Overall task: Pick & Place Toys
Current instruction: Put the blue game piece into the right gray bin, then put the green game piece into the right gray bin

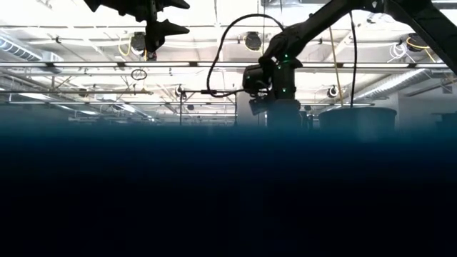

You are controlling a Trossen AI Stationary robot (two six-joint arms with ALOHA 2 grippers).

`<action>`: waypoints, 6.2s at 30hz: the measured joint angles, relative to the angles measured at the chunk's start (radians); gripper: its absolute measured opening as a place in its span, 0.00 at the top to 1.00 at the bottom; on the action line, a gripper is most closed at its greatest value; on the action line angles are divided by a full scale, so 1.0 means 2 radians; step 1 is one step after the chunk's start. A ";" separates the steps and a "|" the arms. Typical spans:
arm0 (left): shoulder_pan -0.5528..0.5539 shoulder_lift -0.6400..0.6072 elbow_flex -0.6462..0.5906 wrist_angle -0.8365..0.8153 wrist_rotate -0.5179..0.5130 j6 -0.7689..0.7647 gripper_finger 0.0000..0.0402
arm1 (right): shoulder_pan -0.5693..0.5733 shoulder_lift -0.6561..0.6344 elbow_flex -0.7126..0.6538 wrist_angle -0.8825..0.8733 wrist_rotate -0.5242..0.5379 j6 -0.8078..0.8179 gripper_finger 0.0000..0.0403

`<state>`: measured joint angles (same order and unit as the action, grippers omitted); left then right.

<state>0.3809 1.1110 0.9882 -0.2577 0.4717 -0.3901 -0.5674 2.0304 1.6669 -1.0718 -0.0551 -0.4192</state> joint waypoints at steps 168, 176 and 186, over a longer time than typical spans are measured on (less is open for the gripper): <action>-0.434 0.121 0.000 0.098 -0.262 -0.264 0.41 | 0.677 -0.116 -0.175 0.267 0.009 0.473 0.27; -0.434 0.121 0.000 0.087 -0.262 -0.264 0.41 | 0.677 -0.114 -0.176 0.257 0.053 0.453 0.25; -0.433 0.121 0.000 0.085 -0.261 -0.255 0.41 | 0.684 -0.092 -0.176 0.257 0.048 0.447 0.26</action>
<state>-0.4858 1.3533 0.9890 -0.0872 -0.0501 -0.8996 0.8005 1.8454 1.3148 -0.5583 0.0399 0.4742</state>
